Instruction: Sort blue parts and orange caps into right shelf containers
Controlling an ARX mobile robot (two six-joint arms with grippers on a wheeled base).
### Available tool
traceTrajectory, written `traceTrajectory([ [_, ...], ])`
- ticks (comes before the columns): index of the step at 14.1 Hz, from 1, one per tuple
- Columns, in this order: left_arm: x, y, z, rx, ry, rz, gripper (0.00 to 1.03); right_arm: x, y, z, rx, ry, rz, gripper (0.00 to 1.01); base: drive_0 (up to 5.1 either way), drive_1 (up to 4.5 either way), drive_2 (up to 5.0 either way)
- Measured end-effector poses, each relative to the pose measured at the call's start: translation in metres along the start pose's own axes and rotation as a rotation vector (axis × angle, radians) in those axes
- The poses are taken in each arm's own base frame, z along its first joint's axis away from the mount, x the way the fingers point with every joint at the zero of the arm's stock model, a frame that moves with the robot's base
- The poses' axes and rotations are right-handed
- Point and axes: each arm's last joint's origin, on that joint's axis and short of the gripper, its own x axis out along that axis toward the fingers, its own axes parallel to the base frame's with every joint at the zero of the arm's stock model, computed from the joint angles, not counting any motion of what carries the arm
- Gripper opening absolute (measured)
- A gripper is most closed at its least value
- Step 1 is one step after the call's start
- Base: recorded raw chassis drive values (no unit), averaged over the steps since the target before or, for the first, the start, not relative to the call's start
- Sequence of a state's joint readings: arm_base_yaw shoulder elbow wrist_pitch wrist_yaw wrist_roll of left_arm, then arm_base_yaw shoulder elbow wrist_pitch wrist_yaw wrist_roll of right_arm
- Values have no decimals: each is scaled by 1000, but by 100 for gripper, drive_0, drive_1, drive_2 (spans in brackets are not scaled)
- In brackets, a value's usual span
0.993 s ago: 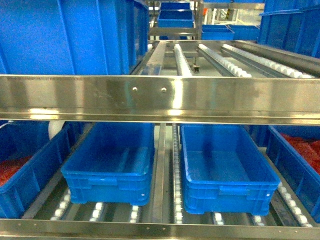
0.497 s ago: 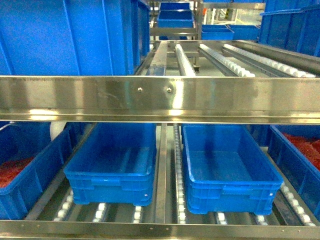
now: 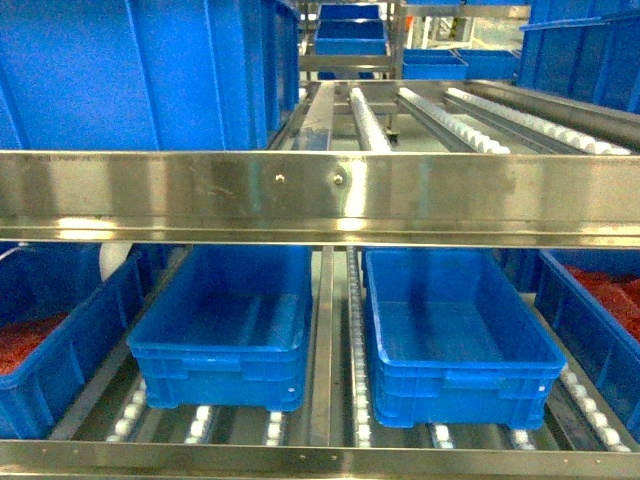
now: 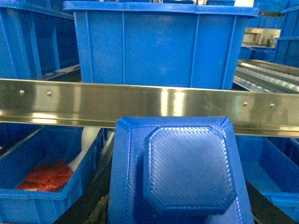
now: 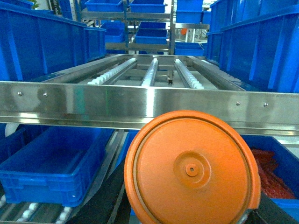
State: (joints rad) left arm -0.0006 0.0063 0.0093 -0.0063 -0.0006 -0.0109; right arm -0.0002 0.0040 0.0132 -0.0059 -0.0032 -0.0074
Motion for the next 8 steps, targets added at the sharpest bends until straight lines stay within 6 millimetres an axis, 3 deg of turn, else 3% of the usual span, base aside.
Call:
traceTrajectory([
  [8,0,0,0,0,0,0,43,0,0,0,0,0,-3,44,0,0,0],
])
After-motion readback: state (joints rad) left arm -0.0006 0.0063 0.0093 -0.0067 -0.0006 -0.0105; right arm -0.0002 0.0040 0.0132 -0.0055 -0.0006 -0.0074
